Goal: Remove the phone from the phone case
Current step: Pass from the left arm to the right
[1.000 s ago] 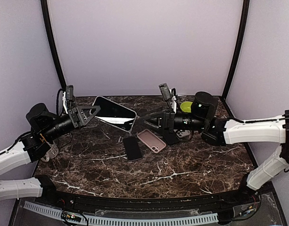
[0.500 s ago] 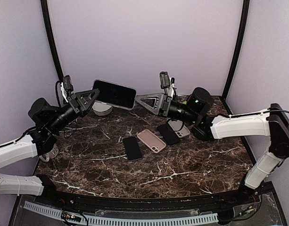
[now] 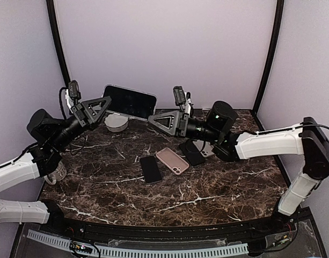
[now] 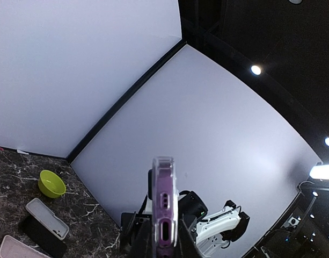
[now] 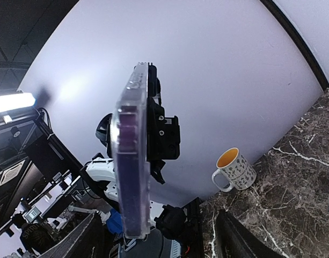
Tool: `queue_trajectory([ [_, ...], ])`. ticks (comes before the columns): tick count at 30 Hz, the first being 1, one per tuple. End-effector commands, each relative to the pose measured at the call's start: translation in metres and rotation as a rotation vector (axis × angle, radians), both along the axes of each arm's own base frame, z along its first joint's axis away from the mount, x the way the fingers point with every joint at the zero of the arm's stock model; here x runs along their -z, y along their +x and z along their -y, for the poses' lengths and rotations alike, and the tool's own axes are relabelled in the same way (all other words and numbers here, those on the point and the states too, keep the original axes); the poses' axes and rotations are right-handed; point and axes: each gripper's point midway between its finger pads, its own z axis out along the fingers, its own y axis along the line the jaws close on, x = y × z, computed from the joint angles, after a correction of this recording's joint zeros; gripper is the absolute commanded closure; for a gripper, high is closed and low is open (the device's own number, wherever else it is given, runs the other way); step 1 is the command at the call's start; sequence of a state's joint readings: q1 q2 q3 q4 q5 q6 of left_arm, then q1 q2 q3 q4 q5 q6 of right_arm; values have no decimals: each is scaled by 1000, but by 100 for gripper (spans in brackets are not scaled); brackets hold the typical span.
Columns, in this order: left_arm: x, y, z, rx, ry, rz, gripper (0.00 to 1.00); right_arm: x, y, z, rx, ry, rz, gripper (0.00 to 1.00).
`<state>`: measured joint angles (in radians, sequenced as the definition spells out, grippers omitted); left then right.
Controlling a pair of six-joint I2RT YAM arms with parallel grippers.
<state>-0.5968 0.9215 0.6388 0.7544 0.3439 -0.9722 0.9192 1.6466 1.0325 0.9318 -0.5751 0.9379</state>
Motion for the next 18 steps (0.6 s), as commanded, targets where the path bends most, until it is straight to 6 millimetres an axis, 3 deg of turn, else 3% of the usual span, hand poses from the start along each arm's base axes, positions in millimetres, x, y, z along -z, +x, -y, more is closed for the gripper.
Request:
queue_trajectory([
  [1,-52,-23,-12,11,-81,146,100,-15,-6,-1,-34,45,23,29],
  [12,-45,-22,-12,18,-95,129,100,-51,-14,-1,-90,159,85,49],
  [18,-40,-19,-8,31,-96,116,100,-60,-11,-8,-104,181,90,66],
])
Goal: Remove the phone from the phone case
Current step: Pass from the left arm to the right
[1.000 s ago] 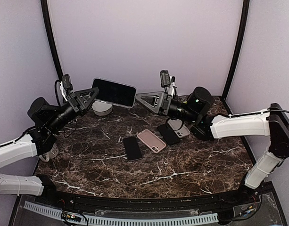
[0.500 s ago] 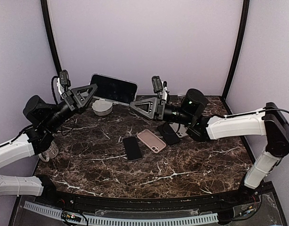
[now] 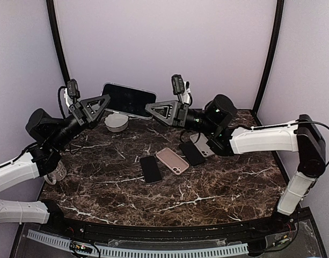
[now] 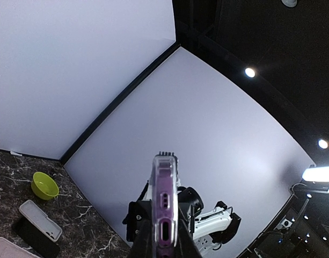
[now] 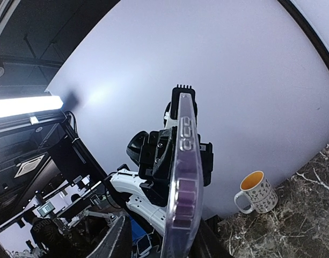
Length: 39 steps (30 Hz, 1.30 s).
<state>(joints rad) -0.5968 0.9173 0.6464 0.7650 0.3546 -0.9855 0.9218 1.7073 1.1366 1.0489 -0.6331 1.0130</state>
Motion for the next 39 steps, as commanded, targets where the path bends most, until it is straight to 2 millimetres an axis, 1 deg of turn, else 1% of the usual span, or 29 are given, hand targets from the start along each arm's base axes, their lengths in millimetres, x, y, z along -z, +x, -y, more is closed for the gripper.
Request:
queue_trajectory([
  [1,-32,-14,-8,13,-80,102,100,-22,-4,-2,-29,70,48,68],
  [5,-28,-13,-8,9,-73,95,100,-24,-4,-5,-41,73,52,74],
  [10,-20,-13,-8,7,-62,88,100,-21,-3,-9,-52,61,53,81],
  [13,-14,-13,-9,0,-56,80,100,-20,-2,-10,-55,58,52,89],
  [15,-10,-14,-8,1,-47,78,100,-20,-3,-10,-60,58,56,99],
  [17,-6,-14,-8,-3,-26,76,100,-19,-4,-10,-59,52,57,100],
  [18,-7,-15,-9,-9,-15,89,97,-18,-4,-10,-57,50,61,100],
  [19,-2,-14,-8,-13,7,75,88,-17,-5,-9,-56,48,66,100],
  [20,-4,-17,-9,-20,20,96,82,-17,-5,-8,-52,48,73,100],
  [21,-1,-17,-9,-28,47,100,69,-18,-6,-7,-50,48,82,100],
  [22,-5,-22,-11,-27,52,118,62,-18,-7,-6,-46,47,91,100],
  [23,0,-22,-10,-31,83,117,53,-19,-8,-5,-42,48,106,100],
  [24,-5,-28,-12,-28,89,137,49,-20,-11,-2,-37,50,128,100],
  [25,-2,-31,-14,-31,120,141,43,-21,-13,-1,-36,49,145,100],
  [26,3,-33,-12,-21,150,126,39,-21,-16,1,-35,47,168,100],
  [27,1,-38,-15,-23,167,146,37,-21,-18,3,-33,43,190,100],
  [28,7,-40,-14,-13,197,128,35,-18,-20,5,-32,32,208,100],
  [29,4,-45,-17,-17,209,148,34,-16,-23,7,-29,22,230,100],
  [30,9,-47,-17,-10,234,131,32,-14,-26,9,-26,11,250,100],
  [31,7,-52,-20,-14,245,153,31,-11,-28,10,-19,0,276,100],
  [32,12,-54,-20,-10,271,132,29,-9,-29,12,-12,-17,295,100],
  [33,7,-58,-23,-18,282,149,29,-5,-29,13,2,-34,321,100],
  [34,15,-56,-24,-24,312,117,29,-1,-29,15,26,-55,346,100],
  [35,11,-58,-27,-33,322,125,29,2,-27,17,59,-74,373,100],
  [36,19,-57,-28,-37,351,95,29,5,-24,20,100,-93,405,100],
  [37,14,-59,-29,-41,359,109,29,8,-22,23,141,-112,437,100],
  [38,18,-60,-29,-33,380,98,29,9,-19,27,186,-123,478,100],
  [39,12,-63,-29,-31,391,123,29,12,-17,31,238,-139,523,100],
])
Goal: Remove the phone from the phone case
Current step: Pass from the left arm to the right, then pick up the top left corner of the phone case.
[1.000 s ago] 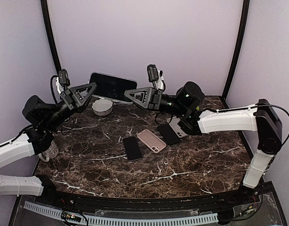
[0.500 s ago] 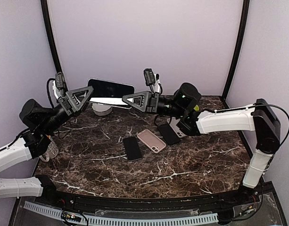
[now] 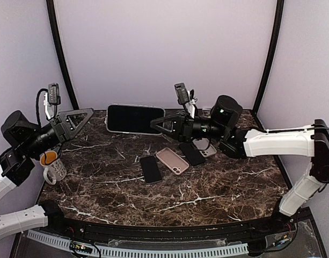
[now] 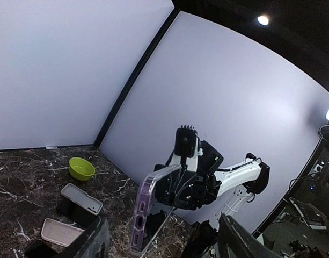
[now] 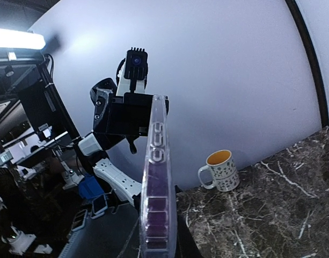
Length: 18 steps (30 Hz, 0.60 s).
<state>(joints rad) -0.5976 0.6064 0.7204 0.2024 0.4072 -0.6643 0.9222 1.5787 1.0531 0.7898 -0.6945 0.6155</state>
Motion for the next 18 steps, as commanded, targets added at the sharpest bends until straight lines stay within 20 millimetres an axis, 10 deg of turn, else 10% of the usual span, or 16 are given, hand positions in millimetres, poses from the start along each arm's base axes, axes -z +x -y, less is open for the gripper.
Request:
queue_trajectory([
  [1,13,-8,1,20,141,-18,29,-21,7,25,237,31,319,100],
  [7,10,-7,5,36,255,-14,30,1,4,29,380,-98,698,100],
  [18,31,-38,25,249,499,409,30,72,-44,42,40,-299,1038,100],
])
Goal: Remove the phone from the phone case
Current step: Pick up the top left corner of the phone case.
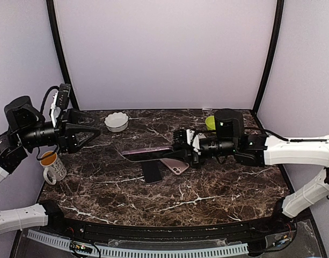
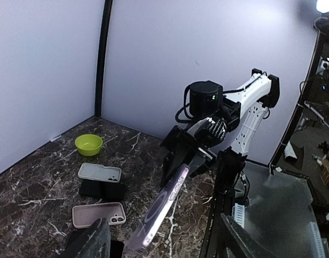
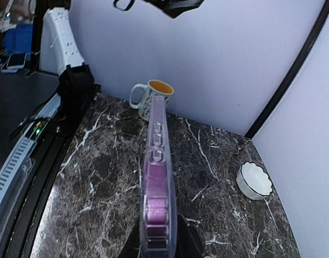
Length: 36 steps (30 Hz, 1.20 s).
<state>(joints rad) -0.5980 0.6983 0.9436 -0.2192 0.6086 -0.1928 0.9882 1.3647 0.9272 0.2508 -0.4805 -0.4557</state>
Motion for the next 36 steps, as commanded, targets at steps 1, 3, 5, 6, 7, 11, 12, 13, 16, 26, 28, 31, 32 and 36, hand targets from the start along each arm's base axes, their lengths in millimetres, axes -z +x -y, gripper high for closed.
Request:
queue_trajectory([
  [1,21,-11,9,127,141,250,30,-4,-24,13,-125,-34,205,100],
  [3,35,-11,13,171,194,313,33,-1,-23,18,-110,-51,221,100],
  [5,51,-13,15,211,244,382,35,0,-26,23,-114,-54,233,100],
  [6,57,-13,15,228,266,433,35,-1,-27,25,-115,-53,240,100],
  [7,66,-14,16,242,280,440,35,-1,-27,27,-109,-53,248,100],
  [11,88,-21,19,325,318,530,36,-10,-30,34,-88,-14,260,100],
  [12,94,-22,19,339,327,545,36,-14,-31,35,-79,7,256,100],
  [13,96,-23,20,350,322,555,36,-18,-31,37,-70,23,256,99],
  [16,106,-28,23,395,313,572,36,-21,-33,39,-73,26,255,100],
  [26,126,-47,43,527,329,632,43,-22,-53,33,-214,-16,196,100],
  [28,129,-50,48,549,328,627,43,-23,-55,31,-225,-15,196,100],
  [31,134,-55,54,579,323,614,43,-23,-59,27,-247,-23,191,100],
  [32,133,-56,57,582,314,622,43,-22,-60,26,-255,-28,188,100],
  [36,131,-58,64,601,284,622,47,-23,-63,22,-276,-26,195,100],
])
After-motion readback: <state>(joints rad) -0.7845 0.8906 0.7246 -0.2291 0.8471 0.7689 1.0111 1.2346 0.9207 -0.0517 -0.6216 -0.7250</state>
